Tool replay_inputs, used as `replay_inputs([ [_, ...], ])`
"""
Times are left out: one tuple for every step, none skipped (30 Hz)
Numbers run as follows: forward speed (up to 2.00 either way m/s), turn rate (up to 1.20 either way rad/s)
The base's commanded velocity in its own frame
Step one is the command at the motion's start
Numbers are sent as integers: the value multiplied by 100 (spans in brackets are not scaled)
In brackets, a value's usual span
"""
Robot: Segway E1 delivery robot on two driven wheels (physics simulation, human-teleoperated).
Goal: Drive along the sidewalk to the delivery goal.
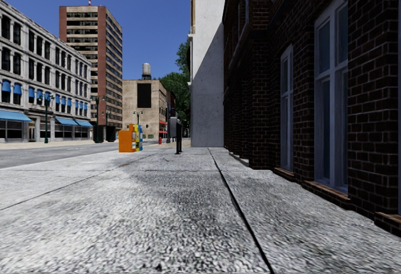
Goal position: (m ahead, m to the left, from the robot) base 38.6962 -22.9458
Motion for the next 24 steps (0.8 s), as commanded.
replay_inputs([
  [200, 0],
  [200, 0],
  [200, 0],
  [200, 0],
  [200, 0],
  [200, 0],
  [200, 0],
  [200, 0],
  [200, 0],
  [200, 0],
  [200, 0],
  [200, 0],
  [200, 0],
  [200, 0],
  [200, 0],
  [200, 0],
  [200, 0],
  [200, 0],
  [200, 0],
  [200, 0],
  [200, 0],
  [200, 0],
  [200, 0],
  [200, 0],
])
